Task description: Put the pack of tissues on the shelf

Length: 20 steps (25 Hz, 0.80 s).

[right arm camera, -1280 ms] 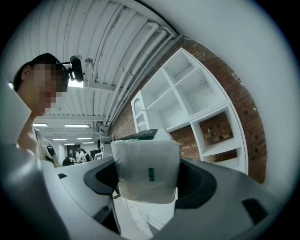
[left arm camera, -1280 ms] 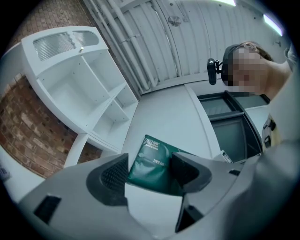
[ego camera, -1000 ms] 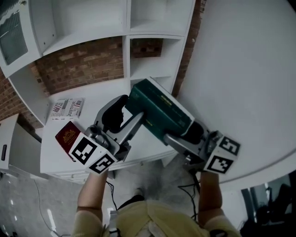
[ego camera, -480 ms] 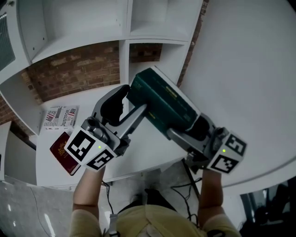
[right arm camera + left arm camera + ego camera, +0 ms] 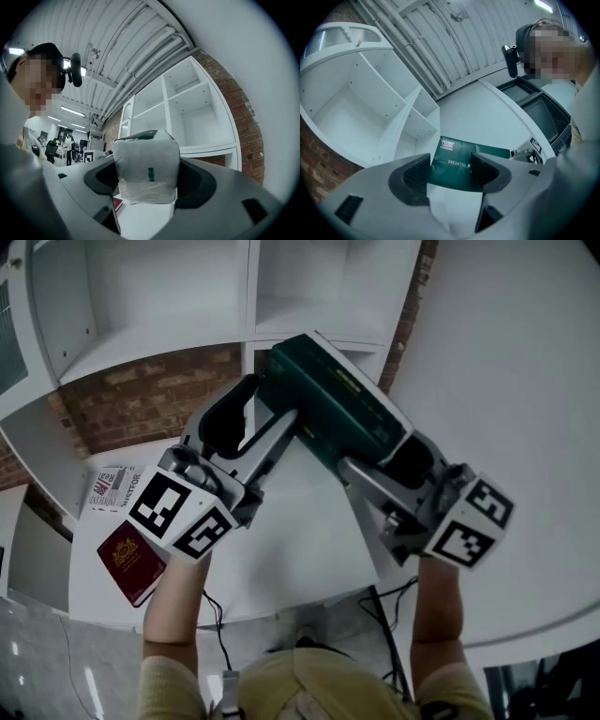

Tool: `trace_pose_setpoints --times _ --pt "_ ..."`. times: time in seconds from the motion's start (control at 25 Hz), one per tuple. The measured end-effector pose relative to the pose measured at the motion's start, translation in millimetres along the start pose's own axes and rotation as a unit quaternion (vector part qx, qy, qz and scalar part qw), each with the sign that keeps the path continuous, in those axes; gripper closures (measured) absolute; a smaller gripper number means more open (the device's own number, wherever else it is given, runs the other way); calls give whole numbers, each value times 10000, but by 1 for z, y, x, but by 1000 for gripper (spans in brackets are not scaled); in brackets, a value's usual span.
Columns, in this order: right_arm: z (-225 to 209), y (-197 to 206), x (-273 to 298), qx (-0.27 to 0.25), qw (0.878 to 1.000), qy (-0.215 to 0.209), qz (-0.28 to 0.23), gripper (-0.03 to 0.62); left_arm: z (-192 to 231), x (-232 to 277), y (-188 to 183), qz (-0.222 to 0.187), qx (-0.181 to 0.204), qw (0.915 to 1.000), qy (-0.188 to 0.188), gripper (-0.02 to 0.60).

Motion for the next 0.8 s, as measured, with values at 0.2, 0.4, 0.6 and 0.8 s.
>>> trace_pose_setpoints --times 0.2,0.4,0.6,0.8 --pt "-33 -27 11 -121 9999 34 -49 256 19 32 -16 -10 210 9992 -332 307" --pt "-65 -52 29 -78 9999 34 -134 256 39 61 -24 181 514 9965 -632 307" --pt "-94 -66 59 47 9999 10 -129 256 72 81 -27 428 672 9924 -933 307" --pt "-122 -90 93 27 9999 -27 -104 256 99 97 -24 791 915 9854 -1200 307"
Point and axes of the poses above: the fingertips, and each gripper's own axes: x forward along the fingers, z to its left, y out of its underside, the point moved 5 cm from there along -x, backward along the fingers, and after that the axes turned 9 degrees about z, right-handed, at the moved point
